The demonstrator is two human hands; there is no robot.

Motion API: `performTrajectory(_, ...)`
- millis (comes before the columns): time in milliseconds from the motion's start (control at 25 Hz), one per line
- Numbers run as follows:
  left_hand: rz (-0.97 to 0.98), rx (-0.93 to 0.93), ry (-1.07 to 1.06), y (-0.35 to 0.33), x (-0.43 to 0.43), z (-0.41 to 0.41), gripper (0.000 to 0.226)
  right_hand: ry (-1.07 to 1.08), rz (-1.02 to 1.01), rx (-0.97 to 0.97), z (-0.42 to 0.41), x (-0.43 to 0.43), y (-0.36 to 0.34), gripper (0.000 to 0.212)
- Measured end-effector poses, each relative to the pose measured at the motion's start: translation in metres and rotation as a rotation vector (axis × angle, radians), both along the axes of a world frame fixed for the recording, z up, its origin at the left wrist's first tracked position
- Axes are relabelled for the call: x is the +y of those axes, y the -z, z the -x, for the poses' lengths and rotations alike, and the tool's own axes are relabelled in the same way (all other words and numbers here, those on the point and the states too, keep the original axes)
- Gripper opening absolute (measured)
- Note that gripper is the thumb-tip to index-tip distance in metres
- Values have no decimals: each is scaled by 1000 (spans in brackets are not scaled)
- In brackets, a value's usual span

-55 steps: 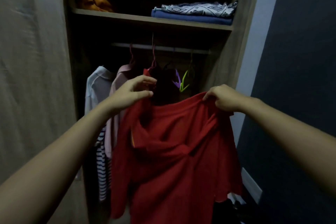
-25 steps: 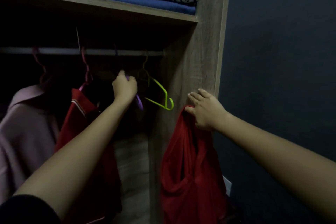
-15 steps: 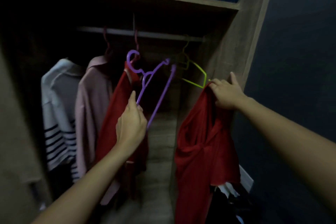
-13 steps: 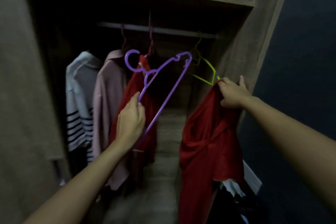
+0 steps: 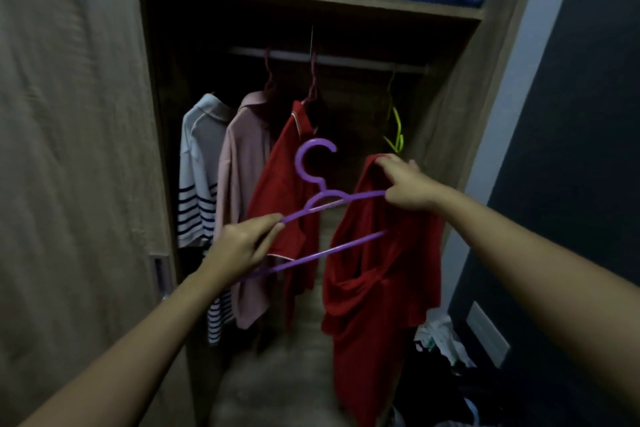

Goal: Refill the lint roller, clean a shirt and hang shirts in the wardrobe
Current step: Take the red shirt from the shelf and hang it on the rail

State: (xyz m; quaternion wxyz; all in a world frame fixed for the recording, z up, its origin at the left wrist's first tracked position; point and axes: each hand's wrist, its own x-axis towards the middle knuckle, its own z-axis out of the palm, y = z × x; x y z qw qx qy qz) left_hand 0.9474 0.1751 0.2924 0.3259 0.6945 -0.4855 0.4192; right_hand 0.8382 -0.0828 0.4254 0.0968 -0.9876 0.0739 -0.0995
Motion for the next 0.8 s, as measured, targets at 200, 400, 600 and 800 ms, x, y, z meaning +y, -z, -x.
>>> performTrajectory(200,170,92,-14,-21,-31,12,44,-170,626,-337,32,31,-8,39)
performTrajectory(400,435,142,-83,-3,-65,77,31,-156,603,-508,29,32,-13,57)
performTrajectory(600,-184,621,198,59,-77,75,51,-206,573,-679,43,23,-38,51)
performTrajectory(800,-584,971,414,53,-22,19,67,-307,725,-592,63,-11,-17,46)
